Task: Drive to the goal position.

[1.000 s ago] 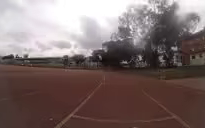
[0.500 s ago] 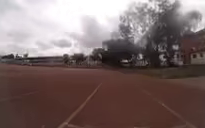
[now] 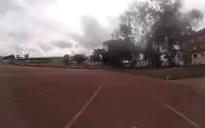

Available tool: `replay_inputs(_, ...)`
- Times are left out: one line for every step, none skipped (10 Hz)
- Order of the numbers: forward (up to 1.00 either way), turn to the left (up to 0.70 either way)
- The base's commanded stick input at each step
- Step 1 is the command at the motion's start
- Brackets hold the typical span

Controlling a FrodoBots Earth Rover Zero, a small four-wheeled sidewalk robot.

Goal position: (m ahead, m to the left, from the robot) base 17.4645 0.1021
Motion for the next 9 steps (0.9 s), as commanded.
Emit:
replay_inputs(0.67, 0.0)
replay_inputs(0.67, 0.0)
replay_inputs(0.67, 0.0)
replay_inputs(0.67, 0.0)
replay_inputs(0.67, 0.0)
replay_inputs(0.67, 0.0)
replay_inputs(0.67, 0.0)
replay_inputs(0.67, 0.0)
replay_inputs(0.67, 0.0)
